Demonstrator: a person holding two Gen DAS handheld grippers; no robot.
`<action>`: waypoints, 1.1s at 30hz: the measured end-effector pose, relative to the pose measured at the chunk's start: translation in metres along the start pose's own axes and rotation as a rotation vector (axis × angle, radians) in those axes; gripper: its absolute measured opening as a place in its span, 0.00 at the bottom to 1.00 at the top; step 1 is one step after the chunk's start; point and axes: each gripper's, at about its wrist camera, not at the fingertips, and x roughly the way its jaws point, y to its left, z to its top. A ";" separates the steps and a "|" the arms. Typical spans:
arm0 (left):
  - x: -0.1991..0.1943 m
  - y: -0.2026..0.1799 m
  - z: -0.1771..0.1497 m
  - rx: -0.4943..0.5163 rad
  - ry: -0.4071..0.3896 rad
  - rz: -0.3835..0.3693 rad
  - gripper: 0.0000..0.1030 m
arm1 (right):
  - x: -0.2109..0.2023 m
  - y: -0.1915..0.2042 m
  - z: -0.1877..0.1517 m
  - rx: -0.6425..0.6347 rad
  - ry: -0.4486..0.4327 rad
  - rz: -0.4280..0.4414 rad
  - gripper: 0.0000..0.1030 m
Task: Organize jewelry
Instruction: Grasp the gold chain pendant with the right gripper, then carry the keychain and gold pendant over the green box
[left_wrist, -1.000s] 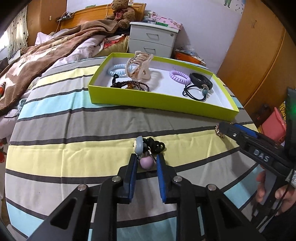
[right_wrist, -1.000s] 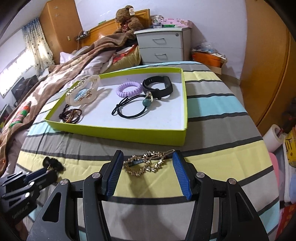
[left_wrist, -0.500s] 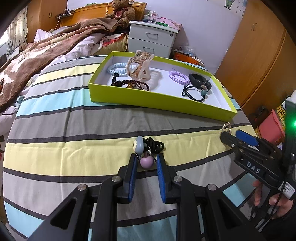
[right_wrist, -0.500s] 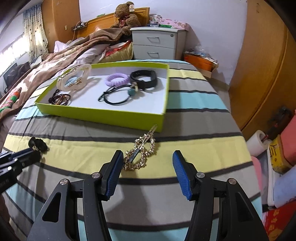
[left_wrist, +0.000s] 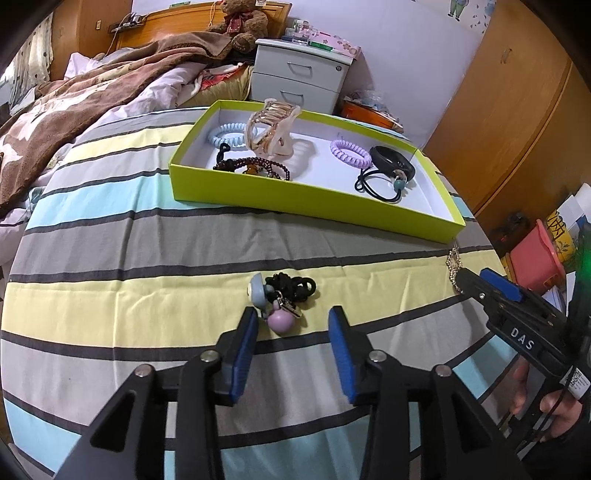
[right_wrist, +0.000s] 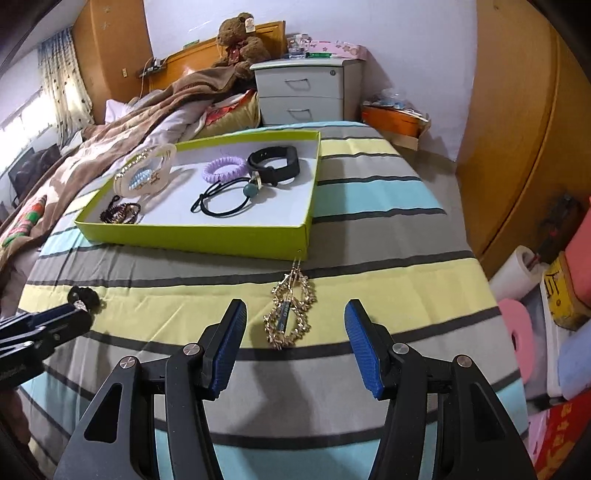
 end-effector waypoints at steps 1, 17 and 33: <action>0.000 0.000 0.000 -0.003 -0.002 0.001 0.44 | 0.002 0.000 0.000 0.001 0.010 -0.002 0.54; 0.006 0.002 0.008 -0.001 -0.019 0.055 0.39 | 0.002 -0.004 0.001 0.010 0.008 -0.023 0.27; -0.001 0.002 0.006 0.009 -0.034 0.070 0.31 | -0.007 -0.007 -0.002 0.017 -0.017 0.002 0.18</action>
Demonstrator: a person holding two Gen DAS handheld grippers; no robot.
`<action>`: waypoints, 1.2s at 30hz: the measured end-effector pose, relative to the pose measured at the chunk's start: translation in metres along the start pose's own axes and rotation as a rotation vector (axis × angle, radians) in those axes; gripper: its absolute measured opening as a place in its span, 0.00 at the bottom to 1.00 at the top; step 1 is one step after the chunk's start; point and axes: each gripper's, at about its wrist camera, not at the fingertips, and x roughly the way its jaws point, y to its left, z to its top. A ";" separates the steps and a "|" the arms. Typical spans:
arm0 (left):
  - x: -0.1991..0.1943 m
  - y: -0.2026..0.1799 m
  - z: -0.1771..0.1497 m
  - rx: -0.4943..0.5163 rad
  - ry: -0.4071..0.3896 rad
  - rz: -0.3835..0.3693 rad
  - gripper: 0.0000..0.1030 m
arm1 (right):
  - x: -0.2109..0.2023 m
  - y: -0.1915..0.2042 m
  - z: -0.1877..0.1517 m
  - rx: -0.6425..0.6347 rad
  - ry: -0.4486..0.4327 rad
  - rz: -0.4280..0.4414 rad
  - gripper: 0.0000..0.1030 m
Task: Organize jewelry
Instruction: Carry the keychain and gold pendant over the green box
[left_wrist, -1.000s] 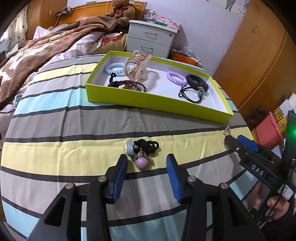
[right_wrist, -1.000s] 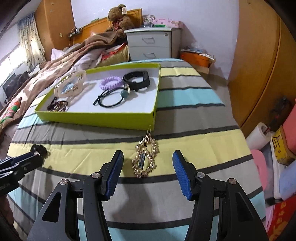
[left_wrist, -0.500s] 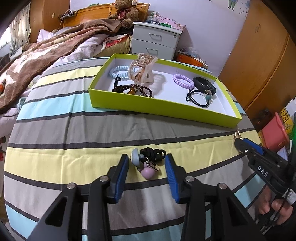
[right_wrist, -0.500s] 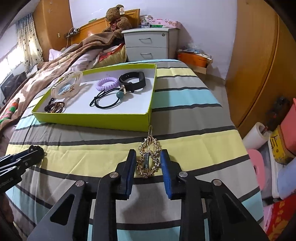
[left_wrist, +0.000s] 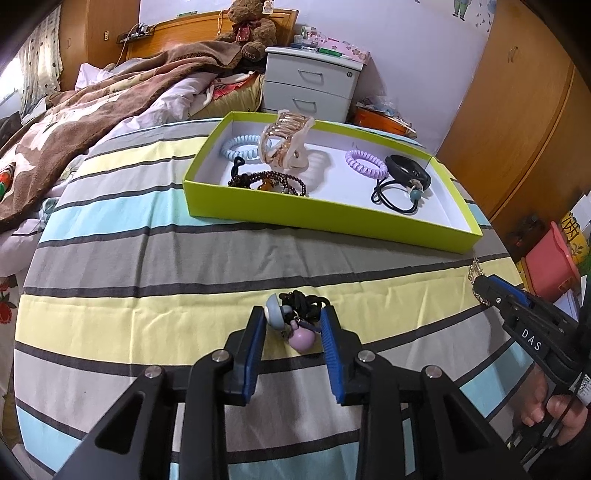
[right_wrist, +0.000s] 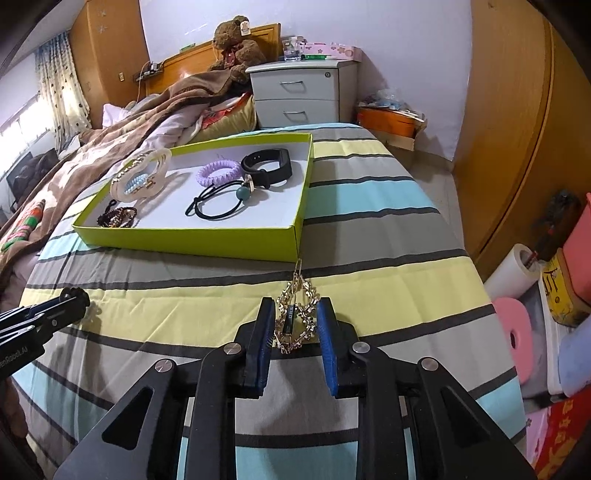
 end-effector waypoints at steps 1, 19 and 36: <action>-0.001 0.000 0.000 0.000 -0.003 0.001 0.31 | -0.002 0.000 0.000 -0.002 -0.004 0.003 0.18; -0.019 -0.004 0.001 0.003 -0.037 -0.015 0.31 | -0.021 0.000 -0.002 -0.007 -0.043 0.019 0.18; -0.042 -0.012 0.028 0.022 -0.104 -0.037 0.31 | -0.048 0.009 0.022 -0.031 -0.127 0.039 0.18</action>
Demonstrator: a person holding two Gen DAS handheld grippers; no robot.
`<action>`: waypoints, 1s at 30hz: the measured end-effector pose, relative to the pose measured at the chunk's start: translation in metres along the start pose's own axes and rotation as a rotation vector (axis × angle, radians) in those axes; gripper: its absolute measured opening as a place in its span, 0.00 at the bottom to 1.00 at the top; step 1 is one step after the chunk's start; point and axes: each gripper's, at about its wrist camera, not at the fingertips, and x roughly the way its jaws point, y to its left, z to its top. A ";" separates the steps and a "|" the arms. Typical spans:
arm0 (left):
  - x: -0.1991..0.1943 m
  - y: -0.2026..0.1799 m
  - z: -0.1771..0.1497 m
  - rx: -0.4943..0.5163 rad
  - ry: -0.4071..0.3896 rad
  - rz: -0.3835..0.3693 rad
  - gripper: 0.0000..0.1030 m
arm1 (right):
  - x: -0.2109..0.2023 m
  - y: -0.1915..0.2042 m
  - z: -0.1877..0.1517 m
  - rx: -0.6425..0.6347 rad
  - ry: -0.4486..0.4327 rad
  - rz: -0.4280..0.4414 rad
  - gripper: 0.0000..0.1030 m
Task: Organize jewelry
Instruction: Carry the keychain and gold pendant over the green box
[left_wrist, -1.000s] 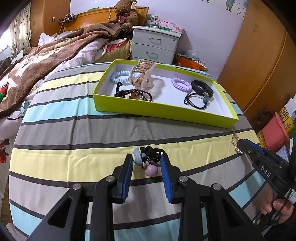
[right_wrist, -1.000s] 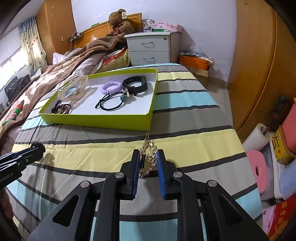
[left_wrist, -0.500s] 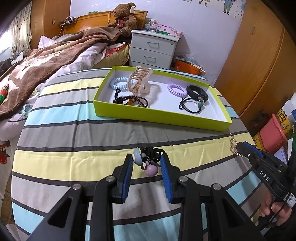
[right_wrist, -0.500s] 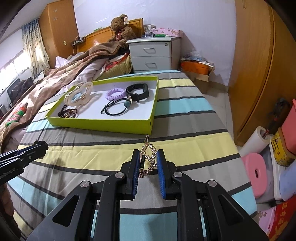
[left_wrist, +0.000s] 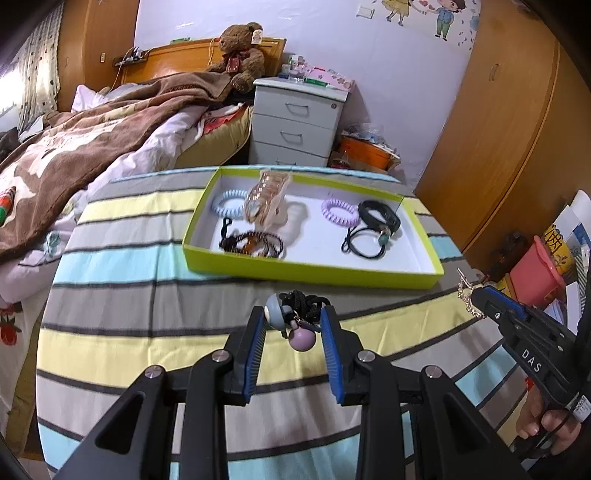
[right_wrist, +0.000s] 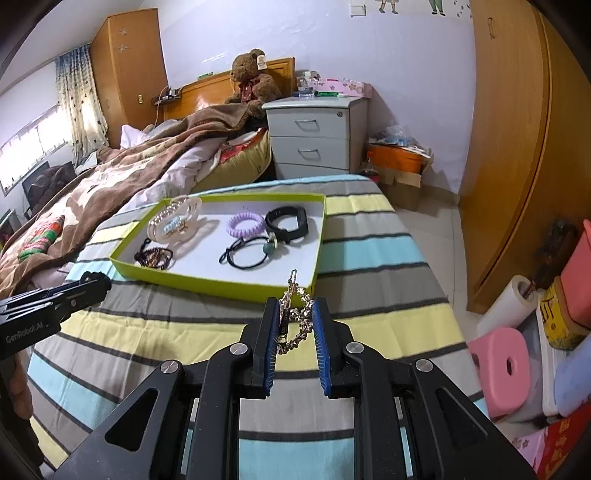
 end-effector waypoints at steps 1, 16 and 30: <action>0.000 0.000 0.003 0.002 -0.004 -0.003 0.31 | 0.000 0.000 0.002 0.000 -0.003 0.004 0.18; 0.023 -0.004 0.058 0.013 -0.029 -0.052 0.31 | 0.027 0.012 0.036 -0.028 -0.006 0.038 0.18; 0.080 -0.014 0.089 -0.015 0.027 -0.087 0.31 | 0.076 0.020 0.050 -0.043 0.059 0.039 0.18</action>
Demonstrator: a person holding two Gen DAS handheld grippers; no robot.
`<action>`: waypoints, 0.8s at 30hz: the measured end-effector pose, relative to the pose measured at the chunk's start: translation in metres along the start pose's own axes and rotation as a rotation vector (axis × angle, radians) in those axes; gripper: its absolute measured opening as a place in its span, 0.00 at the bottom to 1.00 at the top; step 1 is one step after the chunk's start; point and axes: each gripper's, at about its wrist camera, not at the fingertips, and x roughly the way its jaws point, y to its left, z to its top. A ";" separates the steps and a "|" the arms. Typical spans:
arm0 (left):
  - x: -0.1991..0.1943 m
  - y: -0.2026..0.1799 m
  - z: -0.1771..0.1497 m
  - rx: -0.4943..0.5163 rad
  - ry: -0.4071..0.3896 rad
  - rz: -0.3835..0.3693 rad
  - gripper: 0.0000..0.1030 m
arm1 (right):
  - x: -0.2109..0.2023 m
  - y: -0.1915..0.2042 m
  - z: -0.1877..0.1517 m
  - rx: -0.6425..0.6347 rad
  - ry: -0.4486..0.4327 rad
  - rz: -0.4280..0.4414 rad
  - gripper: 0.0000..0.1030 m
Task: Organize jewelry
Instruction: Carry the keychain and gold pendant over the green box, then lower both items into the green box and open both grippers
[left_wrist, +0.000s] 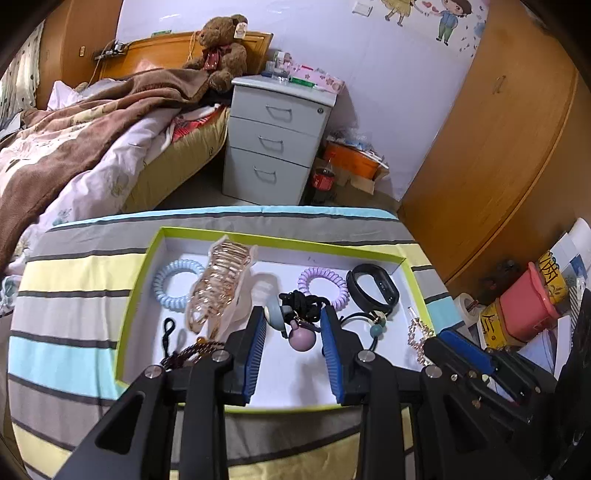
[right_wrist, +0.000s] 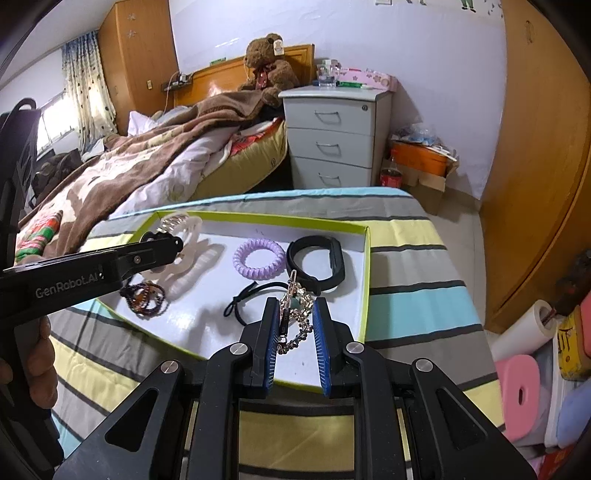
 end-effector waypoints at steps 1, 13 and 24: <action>0.004 0.000 0.001 -0.003 0.007 0.001 0.31 | 0.005 -0.001 0.000 0.002 0.008 -0.003 0.18; 0.045 0.000 0.004 -0.007 0.062 0.047 0.31 | 0.026 -0.007 -0.004 0.003 0.052 -0.023 0.18; 0.058 0.002 -0.001 -0.009 0.083 0.063 0.31 | 0.031 -0.008 -0.008 -0.009 0.061 -0.047 0.18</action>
